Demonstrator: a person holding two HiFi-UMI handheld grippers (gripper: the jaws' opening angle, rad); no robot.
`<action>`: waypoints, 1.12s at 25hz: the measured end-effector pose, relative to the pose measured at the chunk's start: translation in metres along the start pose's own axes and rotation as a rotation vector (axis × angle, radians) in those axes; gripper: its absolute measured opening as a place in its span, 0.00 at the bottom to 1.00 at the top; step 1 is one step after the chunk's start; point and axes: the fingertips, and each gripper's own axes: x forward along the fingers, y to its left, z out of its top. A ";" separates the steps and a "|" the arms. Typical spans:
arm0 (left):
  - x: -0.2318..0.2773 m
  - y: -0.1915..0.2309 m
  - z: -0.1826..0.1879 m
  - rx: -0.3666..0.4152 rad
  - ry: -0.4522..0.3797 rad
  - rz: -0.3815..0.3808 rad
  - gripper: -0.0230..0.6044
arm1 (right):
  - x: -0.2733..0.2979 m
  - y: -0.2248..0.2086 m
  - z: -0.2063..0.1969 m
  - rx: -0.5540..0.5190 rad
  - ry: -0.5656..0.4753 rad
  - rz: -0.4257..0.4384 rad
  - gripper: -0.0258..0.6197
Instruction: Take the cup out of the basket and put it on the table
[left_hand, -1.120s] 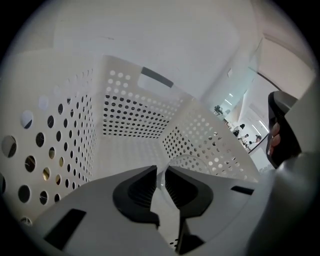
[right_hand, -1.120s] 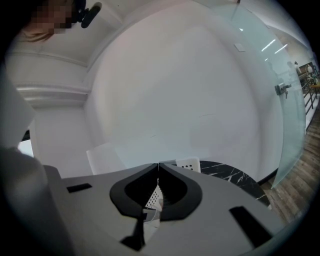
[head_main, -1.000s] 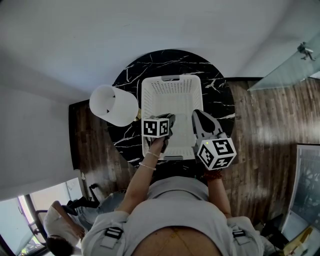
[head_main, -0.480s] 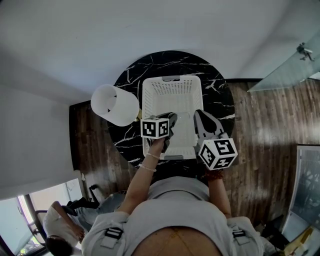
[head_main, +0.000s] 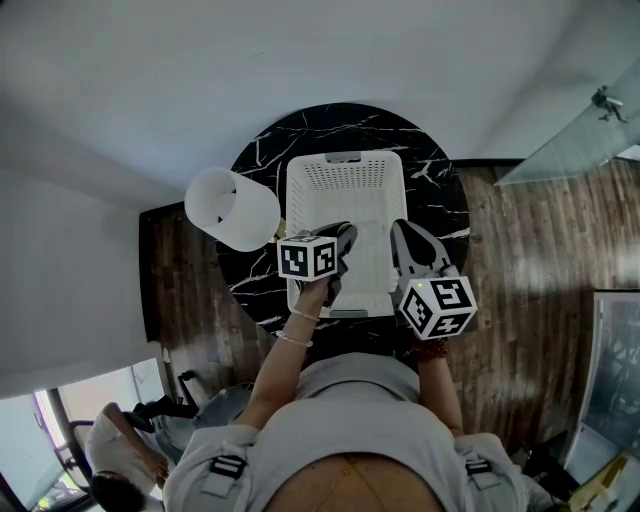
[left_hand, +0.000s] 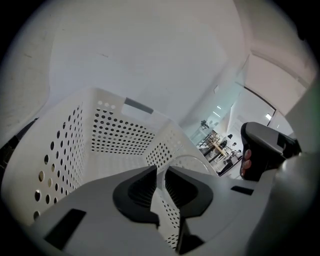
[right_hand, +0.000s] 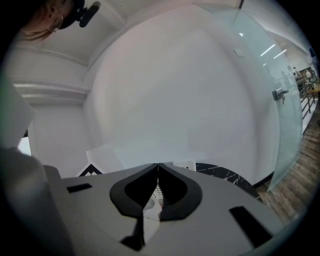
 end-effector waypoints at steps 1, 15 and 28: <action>-0.002 -0.002 0.001 0.001 -0.005 -0.003 0.13 | 0.000 0.000 0.000 -0.001 0.000 0.000 0.06; -0.024 -0.018 0.018 0.000 -0.078 -0.045 0.13 | -0.005 0.000 0.003 -0.018 -0.004 -0.013 0.06; -0.055 -0.045 0.040 -0.017 -0.180 -0.124 0.13 | -0.011 0.000 0.007 -0.034 -0.012 -0.032 0.06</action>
